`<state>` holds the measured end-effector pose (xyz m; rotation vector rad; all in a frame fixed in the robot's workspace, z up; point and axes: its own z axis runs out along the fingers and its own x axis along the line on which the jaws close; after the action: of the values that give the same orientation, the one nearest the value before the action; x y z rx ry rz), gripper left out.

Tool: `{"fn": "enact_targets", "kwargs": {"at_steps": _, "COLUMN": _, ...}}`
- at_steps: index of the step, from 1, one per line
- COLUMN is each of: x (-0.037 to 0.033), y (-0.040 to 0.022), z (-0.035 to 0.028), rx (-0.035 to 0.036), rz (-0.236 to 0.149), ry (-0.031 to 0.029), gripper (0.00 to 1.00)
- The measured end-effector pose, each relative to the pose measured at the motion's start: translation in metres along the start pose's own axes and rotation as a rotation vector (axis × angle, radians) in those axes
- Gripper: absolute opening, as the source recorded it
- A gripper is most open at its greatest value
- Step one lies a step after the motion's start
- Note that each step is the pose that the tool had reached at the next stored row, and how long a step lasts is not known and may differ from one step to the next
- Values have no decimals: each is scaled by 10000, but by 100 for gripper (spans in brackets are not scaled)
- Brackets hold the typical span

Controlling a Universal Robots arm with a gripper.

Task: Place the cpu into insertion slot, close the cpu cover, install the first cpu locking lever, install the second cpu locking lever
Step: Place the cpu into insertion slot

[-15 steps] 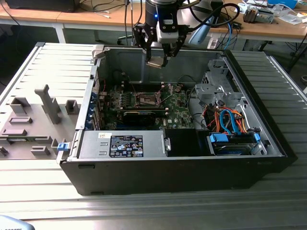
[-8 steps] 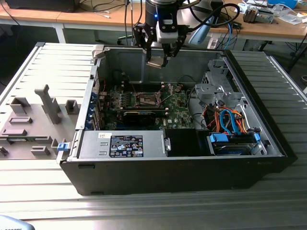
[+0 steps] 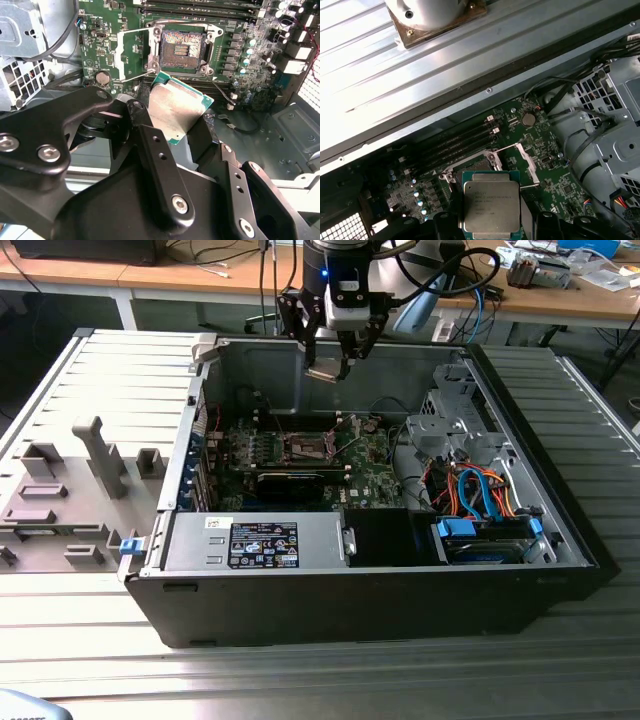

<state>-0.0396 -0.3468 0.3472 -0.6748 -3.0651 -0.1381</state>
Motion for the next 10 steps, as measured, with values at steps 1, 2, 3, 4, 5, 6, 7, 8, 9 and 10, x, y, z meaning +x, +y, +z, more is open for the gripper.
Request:
{"fn": "enact_targets", "kwargs": {"at_steps": 1, "x": 0, "y": 0, "z": 0, "rx": 0, "rz": 13, "ry": -1, "gripper": 55}}
{"fn": "enact_targets", "kwargs": {"at_steps": 2, "x": 0, "y": 0, "z": 0, "rx": -1, "rz": 31, "ry": -3, "gripper": 55}}
{"fn": "enact_targets", "kwargs": {"at_steps": 3, "x": 0, "y": 0, "z": 0, "rx": -1, "rz": 42, "ry": -4, "gripper": 55}}
{"fn": "enact_targets", "kwargs": {"at_steps": 4, "x": 0, "y": 0, "z": 0, "rx": -1, "rz": 58, "ry": -5, "gripper": 55}}
{"fn": "enact_targets", "kwargs": {"at_steps": 5, "x": 0, "y": 0, "z": 0, "rx": -2, "rz": 69, "ry": -6, "gripper": 55}}
{"fn": "enact_targets", "kwargs": {"at_steps": 6, "x": 0, "y": 0, "z": 0, "rx": -2, "rz": 96, "ry": -9, "gripper": 55}}
{"fn": "enact_targets", "kwargs": {"at_steps": 7, "x": 0, "y": 0, "z": 0, "rx": -2, "rz": 111, "ry": -9, "gripper": 55}}
{"fn": "enact_targets", "kwargs": {"at_steps": 8, "x": 0, "y": 0, "z": 0, "rx": -2, "rz": 122, "ry": -11, "gripper": 55}}
{"fn": "enact_targets", "kwargs": {"at_steps": 9, "x": 0, "y": 0, "z": 0, "rx": -3, "rz": 139, "ry": -12, "gripper": 55}}
{"fn": "enact_targets", "kwargs": {"at_steps": 10, "x": 0, "y": 0, "z": 0, "rx": -3, "rz": 150, "ry": -13, "gripper": 55}}
